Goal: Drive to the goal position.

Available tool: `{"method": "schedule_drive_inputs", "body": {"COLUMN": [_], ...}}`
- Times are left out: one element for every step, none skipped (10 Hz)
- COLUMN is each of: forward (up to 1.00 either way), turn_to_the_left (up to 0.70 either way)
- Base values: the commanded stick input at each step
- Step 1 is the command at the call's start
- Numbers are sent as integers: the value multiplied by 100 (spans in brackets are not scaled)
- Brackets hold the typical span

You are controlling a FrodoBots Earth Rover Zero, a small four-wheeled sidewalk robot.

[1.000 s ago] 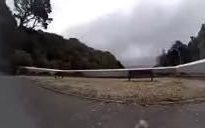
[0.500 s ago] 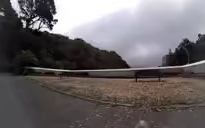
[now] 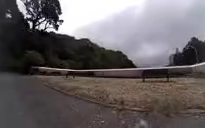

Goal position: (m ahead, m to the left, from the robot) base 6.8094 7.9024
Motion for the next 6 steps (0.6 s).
{"method": "schedule_drive_inputs", "body": {"forward": [45,45,45,45,45,45], "turn_to_the_left": [27,27,27,27,27,27]}}
